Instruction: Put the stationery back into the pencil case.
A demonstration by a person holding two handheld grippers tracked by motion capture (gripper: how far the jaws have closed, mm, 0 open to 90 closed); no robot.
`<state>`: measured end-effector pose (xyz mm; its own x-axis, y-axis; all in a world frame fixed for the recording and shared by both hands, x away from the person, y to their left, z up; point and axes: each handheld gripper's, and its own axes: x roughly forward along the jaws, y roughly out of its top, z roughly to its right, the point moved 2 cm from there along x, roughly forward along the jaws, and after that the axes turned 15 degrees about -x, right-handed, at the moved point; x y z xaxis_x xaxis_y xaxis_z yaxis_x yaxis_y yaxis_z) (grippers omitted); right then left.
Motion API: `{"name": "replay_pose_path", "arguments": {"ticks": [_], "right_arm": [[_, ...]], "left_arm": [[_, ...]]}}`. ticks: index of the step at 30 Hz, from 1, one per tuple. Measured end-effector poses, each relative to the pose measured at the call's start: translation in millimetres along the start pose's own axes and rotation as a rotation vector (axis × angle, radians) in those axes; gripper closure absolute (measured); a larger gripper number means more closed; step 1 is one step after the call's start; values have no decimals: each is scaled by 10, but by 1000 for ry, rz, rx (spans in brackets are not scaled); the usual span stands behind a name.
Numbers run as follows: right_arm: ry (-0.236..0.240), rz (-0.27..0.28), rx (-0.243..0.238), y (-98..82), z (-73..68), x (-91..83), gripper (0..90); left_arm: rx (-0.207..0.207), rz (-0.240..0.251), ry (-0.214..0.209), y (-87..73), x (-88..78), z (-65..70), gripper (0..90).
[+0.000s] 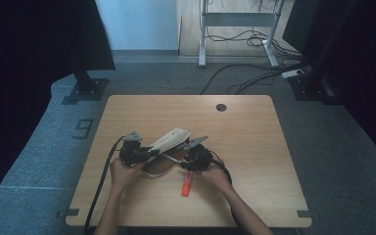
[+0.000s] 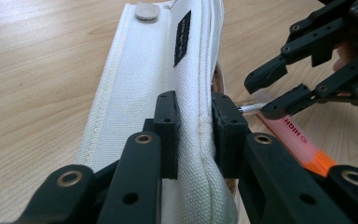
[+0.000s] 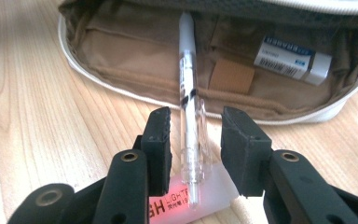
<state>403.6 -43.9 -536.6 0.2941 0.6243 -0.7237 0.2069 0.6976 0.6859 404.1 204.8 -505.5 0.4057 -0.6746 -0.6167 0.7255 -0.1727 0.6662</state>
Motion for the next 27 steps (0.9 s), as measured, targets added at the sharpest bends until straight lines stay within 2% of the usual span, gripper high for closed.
{"name": "replay_pose_path", "arguments": {"ticks": [5,10,15,27], "right_arm": [[4,-18,-3,-41,3,50,631],[11,-42,-20,-57,8,79,719],[6,-58,-36,-23,-6,85,728],[-9,-25,-45,159,87,153,727]], "left_arm": [[-2,-1,-2,-1,2,-3,747],[-3,-1,-4,-1,4,-6,747],[-4,-1,-5,-1,6,-7,748],[-7,-1,-6,-1,8,-6,748]]}}
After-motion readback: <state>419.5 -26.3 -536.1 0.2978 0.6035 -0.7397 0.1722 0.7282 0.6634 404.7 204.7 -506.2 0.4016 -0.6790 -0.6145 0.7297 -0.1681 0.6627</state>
